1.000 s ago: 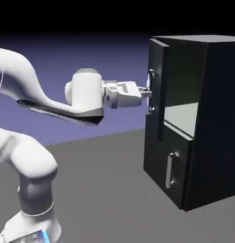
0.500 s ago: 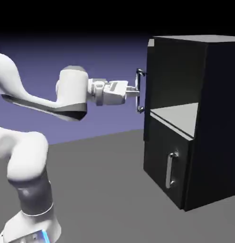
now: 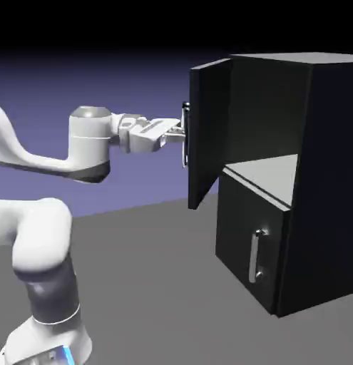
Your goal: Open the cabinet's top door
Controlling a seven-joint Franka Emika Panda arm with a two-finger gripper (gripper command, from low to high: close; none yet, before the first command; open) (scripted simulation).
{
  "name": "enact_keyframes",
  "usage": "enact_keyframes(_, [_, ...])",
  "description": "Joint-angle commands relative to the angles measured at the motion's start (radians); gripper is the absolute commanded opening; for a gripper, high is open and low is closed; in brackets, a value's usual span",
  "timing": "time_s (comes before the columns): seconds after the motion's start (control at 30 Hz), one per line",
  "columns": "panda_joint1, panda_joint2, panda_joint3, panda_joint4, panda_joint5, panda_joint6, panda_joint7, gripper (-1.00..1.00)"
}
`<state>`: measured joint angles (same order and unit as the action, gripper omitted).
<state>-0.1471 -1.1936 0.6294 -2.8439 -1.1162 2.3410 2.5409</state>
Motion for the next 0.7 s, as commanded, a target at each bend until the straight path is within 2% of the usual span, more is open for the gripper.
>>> enact_keyframes(0.0, [0.008, 0.004, 0.028, 0.012, 0.038, -0.045, -0.010, -1.00])
enact_keyframes(0.3, [-0.042, 0.080, 0.300, 0.207, 0.311, -0.436, -0.050, -1.00])
enact_keyframes(0.67, [-0.355, 0.149, 0.620, 0.597, 0.525, -0.869, -0.083, -1.00])
